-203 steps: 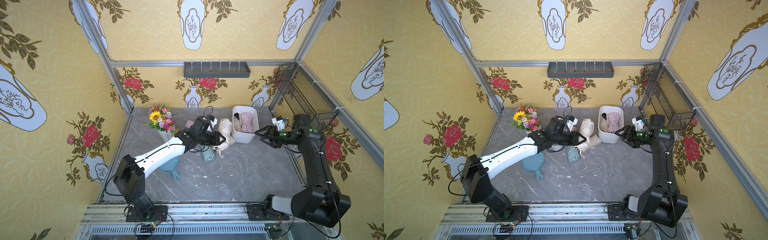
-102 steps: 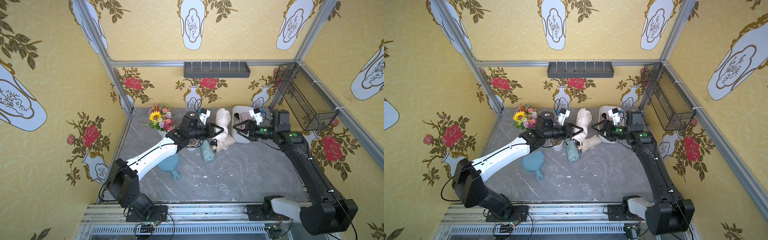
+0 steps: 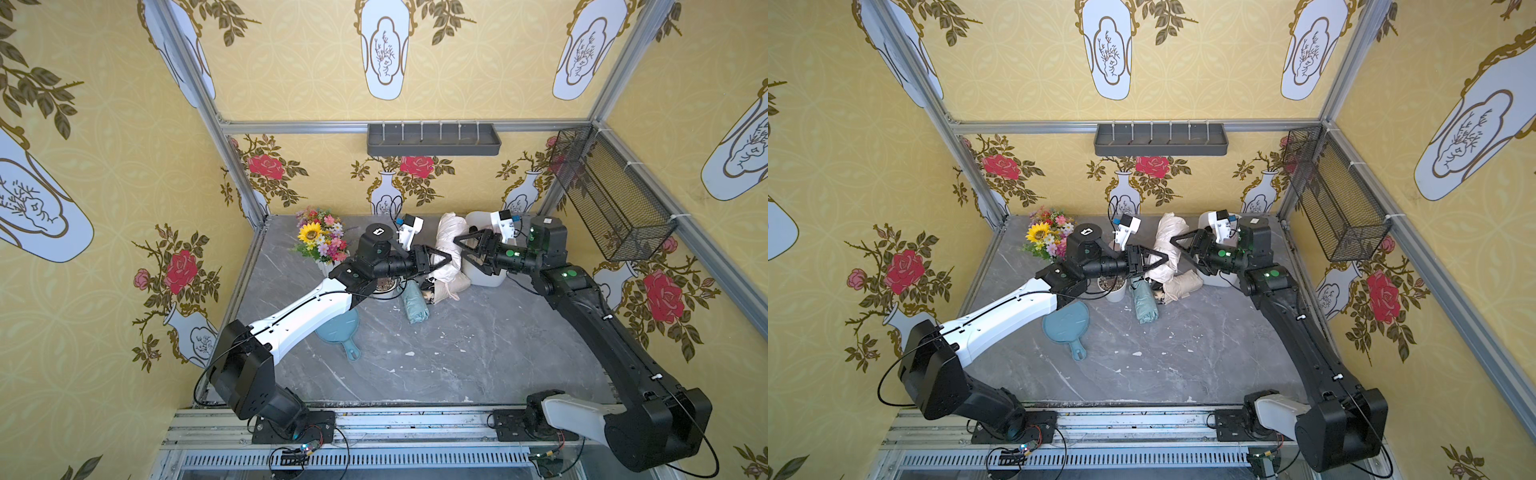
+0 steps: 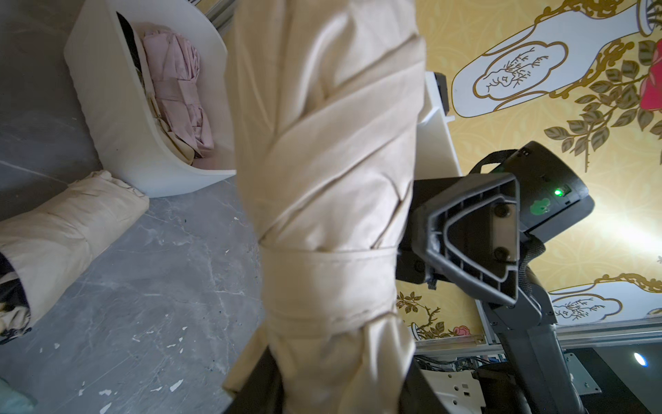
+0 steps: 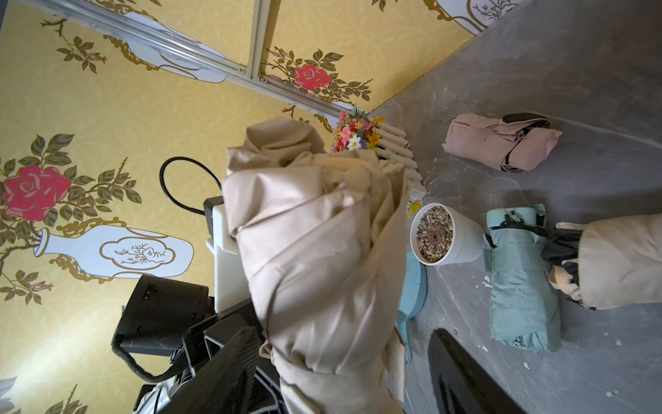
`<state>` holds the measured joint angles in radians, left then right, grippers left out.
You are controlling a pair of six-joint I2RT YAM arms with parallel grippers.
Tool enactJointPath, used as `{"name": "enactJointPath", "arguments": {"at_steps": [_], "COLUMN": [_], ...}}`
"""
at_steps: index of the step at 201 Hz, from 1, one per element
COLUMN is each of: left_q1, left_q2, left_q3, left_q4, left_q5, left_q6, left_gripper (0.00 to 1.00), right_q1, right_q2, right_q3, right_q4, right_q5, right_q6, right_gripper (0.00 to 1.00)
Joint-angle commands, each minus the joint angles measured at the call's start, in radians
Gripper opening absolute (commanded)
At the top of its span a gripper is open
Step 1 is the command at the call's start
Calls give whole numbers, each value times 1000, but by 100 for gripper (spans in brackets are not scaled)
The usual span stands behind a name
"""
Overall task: Put the umbrella into the storage box
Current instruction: Place the umbrella in the storage box.
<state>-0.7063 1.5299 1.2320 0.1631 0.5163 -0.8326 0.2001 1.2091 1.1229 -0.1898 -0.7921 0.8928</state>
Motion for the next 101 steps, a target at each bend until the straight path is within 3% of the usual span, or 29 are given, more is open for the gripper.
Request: {"name": "enactJointPath", "arguments": {"at_steps": [1, 24, 55, 81, 101], "left_q1": [-1, -1, -1, -1, 1], "left_q2": [5, 3, 2, 2, 3], "left_q3": [-5, -8, -26, -33, -32], "left_q4": [107, 120, 146, 147, 121], "left_q5": [49, 57, 56, 52, 43], "left_q6": [-10, -21, -49, -57, -58], "left_gripper": [8, 7, 8, 40, 54], "right_q1": [23, 42, 45, 46, 45], "right_q2": [12, 20, 31, 27, 30], "right_q3": [-11, -15, -3, -9, -9], "right_q4": [113, 155, 164, 162, 146], "right_q5": [19, 33, 40, 52, 58], "right_q6": [39, 56, 63, 63, 55], "right_gripper": [78, 75, 52, 29, 25]}}
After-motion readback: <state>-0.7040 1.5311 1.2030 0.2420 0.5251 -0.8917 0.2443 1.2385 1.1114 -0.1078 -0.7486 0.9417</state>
